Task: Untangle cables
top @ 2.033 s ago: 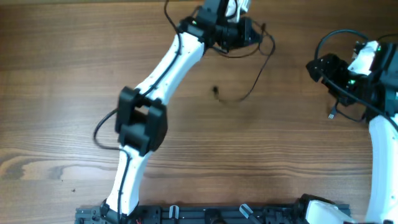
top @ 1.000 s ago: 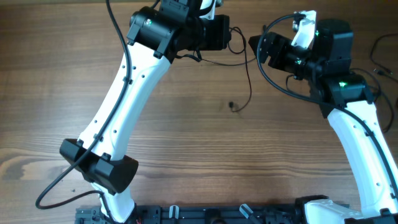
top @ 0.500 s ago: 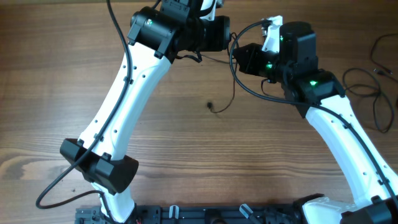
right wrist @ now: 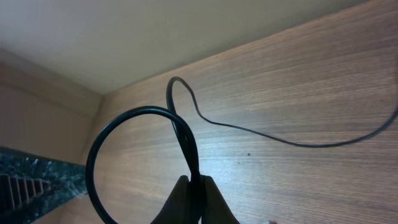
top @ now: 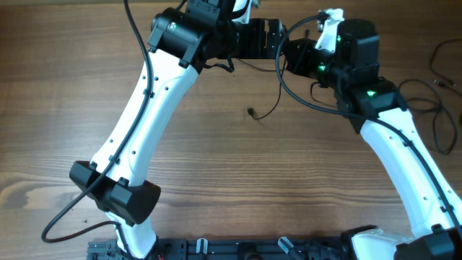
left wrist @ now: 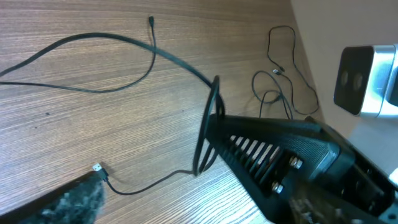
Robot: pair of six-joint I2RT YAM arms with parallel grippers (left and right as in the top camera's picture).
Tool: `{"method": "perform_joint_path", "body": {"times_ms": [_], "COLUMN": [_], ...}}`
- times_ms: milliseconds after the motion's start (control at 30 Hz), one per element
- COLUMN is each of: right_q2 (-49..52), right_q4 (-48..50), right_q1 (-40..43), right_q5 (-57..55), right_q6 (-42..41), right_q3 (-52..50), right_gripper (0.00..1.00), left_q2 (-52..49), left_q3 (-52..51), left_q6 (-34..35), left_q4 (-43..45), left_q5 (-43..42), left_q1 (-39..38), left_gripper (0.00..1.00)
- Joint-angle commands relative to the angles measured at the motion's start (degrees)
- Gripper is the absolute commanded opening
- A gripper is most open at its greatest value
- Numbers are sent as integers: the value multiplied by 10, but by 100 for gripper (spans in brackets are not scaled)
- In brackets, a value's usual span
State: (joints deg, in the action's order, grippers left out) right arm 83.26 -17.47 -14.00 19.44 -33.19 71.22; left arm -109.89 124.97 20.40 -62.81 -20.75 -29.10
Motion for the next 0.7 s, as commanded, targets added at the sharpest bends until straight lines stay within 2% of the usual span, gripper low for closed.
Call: {"method": "perform_joint_path", "body": {"times_ms": [0, 33, 67, 100, 200, 300, 467, 533, 600, 667], "right_q2": [5, 5, 5, 5, 5, 5, 0, 0, 0, 0], "right_q4": [3, 3, 3, 3, 3, 1, -1, 1, 2, 1], "right_q1": [4, 4, 4, 4, 4, 4, 4, 5, 9, 18], "right_q5": [16, 21, 25, 29, 42, 46, 46, 46, 46, 51], "right_q6": [0, 0, 0, -2, -3, -2, 2, 2, 2, 2], "right_q3": [5, 5, 5, 5, 5, 5, 5, 5, 5, 5], "right_gripper": [4, 4, 4, 4, 4, 4, 4, 4, 4, 4], "left_q2": [6, 5, 3, -3, -19, -43, -48, -48, -46, -45], "left_q3": [2, 2, 2, -2, -2, -2, -1, -1, -1, -1], "left_q6": [-7, -7, -7, -7, -8, -19, -34, -37, -37, -35], "left_q4": [3, 6, 9, 24, 46, 55, 49, 42, 27, 14], "left_q5": [6, 7, 7, 7, 7, 9, 14, 22, 22, 19], "left_q1": [0, -4, -7, -20, -30, -29, -22, -15, -1, 16], "left_gripper": [100, 99, 93, 69, 70, 56, 53, 55, 51, 38]}}
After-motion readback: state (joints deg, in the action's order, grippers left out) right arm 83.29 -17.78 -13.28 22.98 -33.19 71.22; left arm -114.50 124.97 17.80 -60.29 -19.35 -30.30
